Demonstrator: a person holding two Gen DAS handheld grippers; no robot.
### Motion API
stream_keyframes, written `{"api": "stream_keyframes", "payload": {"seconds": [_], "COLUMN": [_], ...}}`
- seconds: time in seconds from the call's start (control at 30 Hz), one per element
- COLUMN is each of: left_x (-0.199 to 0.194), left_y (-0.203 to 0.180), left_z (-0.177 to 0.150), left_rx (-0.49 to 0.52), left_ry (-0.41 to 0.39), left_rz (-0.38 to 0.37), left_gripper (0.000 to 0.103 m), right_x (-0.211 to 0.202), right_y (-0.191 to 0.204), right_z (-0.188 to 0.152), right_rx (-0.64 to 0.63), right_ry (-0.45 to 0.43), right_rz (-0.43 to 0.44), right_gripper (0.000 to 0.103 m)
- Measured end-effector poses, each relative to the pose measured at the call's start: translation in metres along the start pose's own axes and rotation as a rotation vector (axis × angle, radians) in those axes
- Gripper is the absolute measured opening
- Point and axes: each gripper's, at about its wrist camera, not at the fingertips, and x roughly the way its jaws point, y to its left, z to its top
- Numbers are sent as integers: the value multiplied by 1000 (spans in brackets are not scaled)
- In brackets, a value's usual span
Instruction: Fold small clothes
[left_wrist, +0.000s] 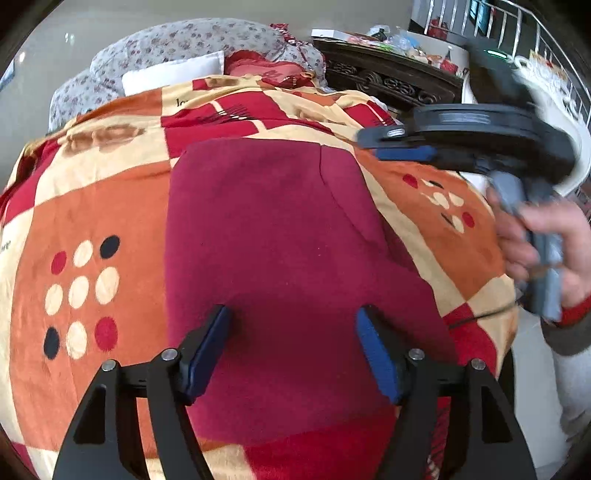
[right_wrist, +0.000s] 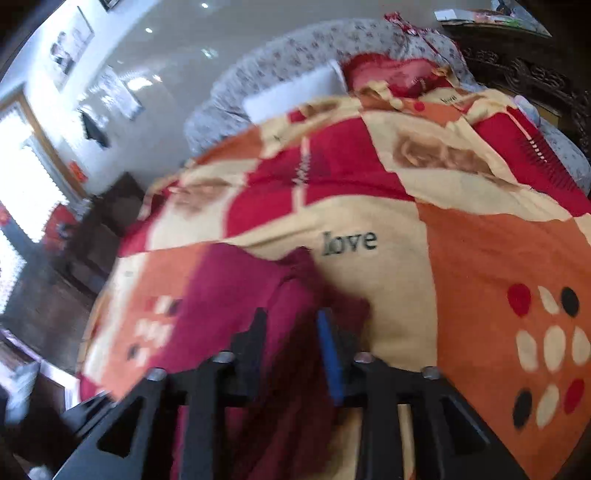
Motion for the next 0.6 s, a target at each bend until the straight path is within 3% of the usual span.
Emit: {"api": "stream_keyframes", "payload": {"seconds": [0.03, 0.1, 0.17, 0.2, 0.3, 0.4, 0.47, 0.53, 0.6], "left_x": [-3, -12, -16, -16, -12, -10, -6, 3, 9], "left_y": [2, 6, 9, 11, 8, -5, -13, -24, -27], "left_z": [0, -1, -3, -5, -10, -9, -6, -1, 0], "left_rx": [-7, -25, -39, -48, -47, -26, -15, 24, 33], "left_ry": [-3, -11, -11, 1, 14, 2, -6, -16, -12], "left_rz": [-5, -5, 2, 3, 21, 28, 22, 38, 66], "left_gripper": [69, 69, 69, 69, 69, 71, 76, 78, 78], "right_x": [-6, -8, 5, 16, 39, 27, 34, 54, 55], "right_y": [6, 20, 25, 28, 32, 52, 58, 41, 27], "right_z": [-4, -15, -26, -30, -32, -25, -24, -20, -18], "right_rx": [-2, -3, -16, -25, -62, -223, -351, -288, -217], "right_ry": [5, 40, 95, 118, 109, 32, 12, 76, 74], "right_rz": [42, 105, 98, 54, -2, -108, -264, -252, -192], "right_gripper": [54, 55, 55, 54, 13, 9, 9, 9, 10]}}
